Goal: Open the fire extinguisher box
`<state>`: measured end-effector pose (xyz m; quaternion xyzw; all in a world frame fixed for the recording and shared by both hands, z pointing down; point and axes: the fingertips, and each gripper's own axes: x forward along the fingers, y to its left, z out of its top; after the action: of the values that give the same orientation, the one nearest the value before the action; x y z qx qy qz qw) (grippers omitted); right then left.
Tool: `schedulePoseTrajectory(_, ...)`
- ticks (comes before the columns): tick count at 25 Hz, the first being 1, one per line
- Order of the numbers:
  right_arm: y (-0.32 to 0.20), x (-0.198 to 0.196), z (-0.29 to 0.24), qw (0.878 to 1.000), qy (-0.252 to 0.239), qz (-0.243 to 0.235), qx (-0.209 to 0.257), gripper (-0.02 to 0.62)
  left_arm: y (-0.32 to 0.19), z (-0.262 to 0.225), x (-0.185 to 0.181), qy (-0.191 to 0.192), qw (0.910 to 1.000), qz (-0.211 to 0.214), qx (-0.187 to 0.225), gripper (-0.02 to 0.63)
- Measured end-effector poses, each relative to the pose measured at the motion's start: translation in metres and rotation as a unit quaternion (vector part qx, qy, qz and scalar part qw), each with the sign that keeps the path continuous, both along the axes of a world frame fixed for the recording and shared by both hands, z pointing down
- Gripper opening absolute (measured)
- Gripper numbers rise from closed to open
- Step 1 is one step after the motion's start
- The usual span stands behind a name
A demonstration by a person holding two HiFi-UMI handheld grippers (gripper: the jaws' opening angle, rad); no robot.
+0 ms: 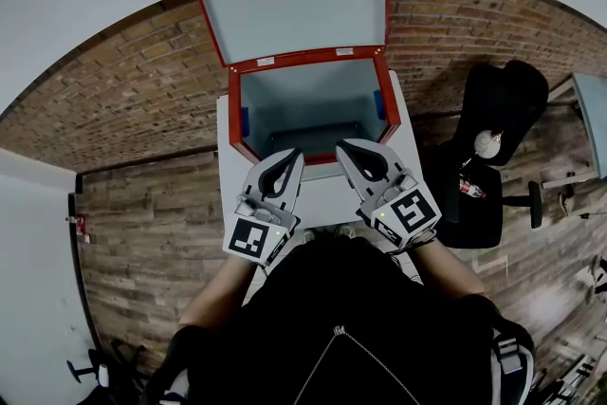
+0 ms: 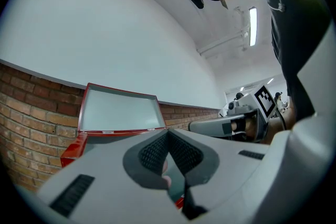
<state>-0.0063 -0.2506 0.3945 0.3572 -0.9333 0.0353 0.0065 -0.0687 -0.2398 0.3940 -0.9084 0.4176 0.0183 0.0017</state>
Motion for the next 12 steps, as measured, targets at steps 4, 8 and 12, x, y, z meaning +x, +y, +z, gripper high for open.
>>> schedulePoseTrajectory(4,-0.0027,0.0018,0.0031,1.000,0.004,0.005,-0.005,0.020,-0.0015,0.0007,0.0004,-0.001,1.0000,0.001,-0.001,0.049)
schedulePoseTrajectory(8,-0.0051,0.0036,0.0056,1.000,0.007,0.007,-0.002,0.020,-0.0023,0.0010,0.0022,-0.004,1.0000,0.004,-0.001,0.049)
schedulePoseTrajectory(12,-0.0072,0.0033,0.0074,1.000,0.006,0.007,0.003,0.020,-0.0029,0.0013,0.0029,-0.004,1.0000,0.006,0.001,0.049)
